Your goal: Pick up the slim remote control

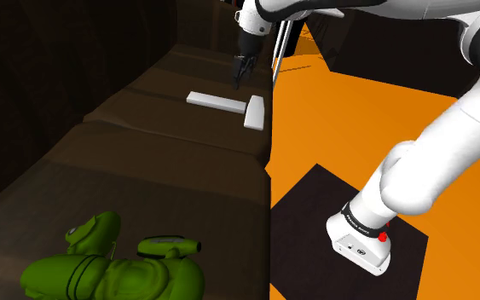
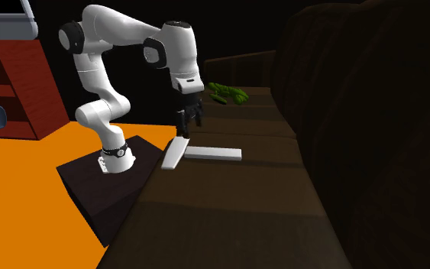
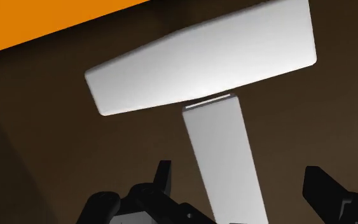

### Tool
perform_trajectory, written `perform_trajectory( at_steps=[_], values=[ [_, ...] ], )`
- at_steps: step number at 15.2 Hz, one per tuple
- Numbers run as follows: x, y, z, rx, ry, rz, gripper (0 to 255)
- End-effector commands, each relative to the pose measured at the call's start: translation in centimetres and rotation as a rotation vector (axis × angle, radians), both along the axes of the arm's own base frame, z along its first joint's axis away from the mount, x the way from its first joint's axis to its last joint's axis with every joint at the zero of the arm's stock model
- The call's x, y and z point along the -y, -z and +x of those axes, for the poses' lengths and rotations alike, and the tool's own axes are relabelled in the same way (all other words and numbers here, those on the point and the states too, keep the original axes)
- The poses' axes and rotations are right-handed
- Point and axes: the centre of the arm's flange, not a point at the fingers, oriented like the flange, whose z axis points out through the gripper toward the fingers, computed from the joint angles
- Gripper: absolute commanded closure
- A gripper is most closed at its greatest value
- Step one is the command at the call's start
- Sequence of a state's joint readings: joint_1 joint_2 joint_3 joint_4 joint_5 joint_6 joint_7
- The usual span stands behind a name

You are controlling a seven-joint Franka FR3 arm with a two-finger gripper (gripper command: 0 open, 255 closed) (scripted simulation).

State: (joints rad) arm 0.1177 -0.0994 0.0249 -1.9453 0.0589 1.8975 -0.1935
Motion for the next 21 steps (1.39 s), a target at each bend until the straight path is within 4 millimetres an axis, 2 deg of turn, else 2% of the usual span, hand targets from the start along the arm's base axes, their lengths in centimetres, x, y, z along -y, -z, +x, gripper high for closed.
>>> perform_trajectory(
  at_steps=[1,6,13,15,16,21],
  values=[
    [-1.5,1.4,2.2,-0.013,-0.039,-0.016,0],
    [-5.2,4.8,7.0,-0.044,-0.13,-0.053,0],
    [-5.2,8.5,7.0,-0.044,-0.13,-0.053,0],
    [-5.2,8.8,7.0,-0.044,-0.13,-0.053,0],
    [-5.2,8.8,7.0,-0.044,-0.13,-0.053,255],
    [-5.2,8.7,7.0,-0.044,-0.13,-0.053,255]
  ],
)
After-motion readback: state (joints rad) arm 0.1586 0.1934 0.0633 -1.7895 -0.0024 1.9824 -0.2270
